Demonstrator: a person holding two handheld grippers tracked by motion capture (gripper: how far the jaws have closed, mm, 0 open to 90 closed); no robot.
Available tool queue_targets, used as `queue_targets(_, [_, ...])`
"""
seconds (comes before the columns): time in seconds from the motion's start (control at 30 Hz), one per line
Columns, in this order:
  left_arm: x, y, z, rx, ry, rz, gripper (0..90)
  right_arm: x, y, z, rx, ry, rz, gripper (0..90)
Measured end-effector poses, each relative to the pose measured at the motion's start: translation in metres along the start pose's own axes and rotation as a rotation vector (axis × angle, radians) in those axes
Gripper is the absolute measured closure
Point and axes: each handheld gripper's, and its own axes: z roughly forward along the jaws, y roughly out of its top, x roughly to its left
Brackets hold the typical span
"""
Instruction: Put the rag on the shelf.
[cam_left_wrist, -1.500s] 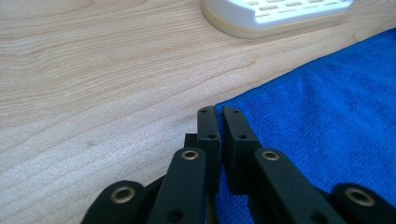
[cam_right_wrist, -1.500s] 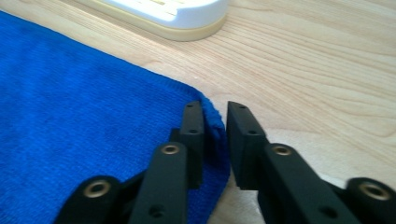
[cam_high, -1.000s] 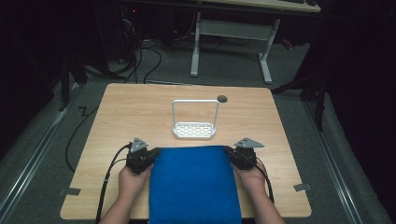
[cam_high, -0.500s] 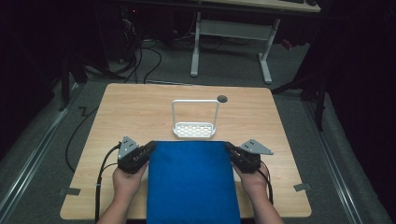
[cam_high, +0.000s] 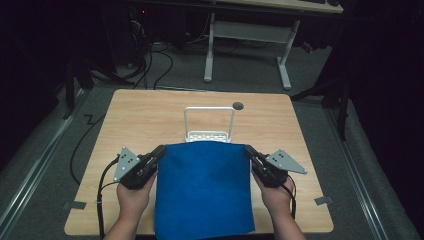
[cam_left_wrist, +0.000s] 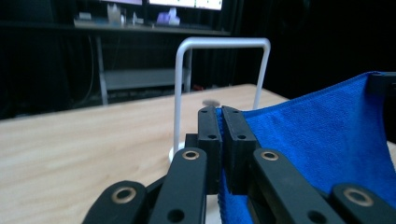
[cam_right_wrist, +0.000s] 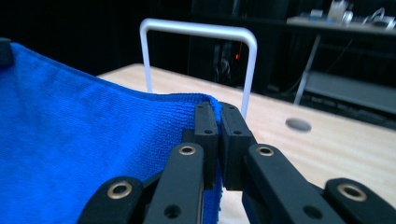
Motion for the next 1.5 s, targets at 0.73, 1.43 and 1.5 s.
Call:
queue_targets(0.73, [-0.030,0.040,-0.031,-0.179,-0.046,0.075,87.0,0.020,0.045,-0.046,-0.215,0.008,-0.072,88.0])
queue_targets(1.43, [-0.007,0.098,-0.009,-0.154,-0.008,0.136,87.3,-0.001,0.096,-0.029,-0.251,-0.007,-0.064,88.3])
queue_targets(1.5, [-0.003,0.101,-0.005,-0.143,0.006,0.135,87.3,-0.001,0.097,-0.027,-0.247,-0.011,-0.068,88.3])
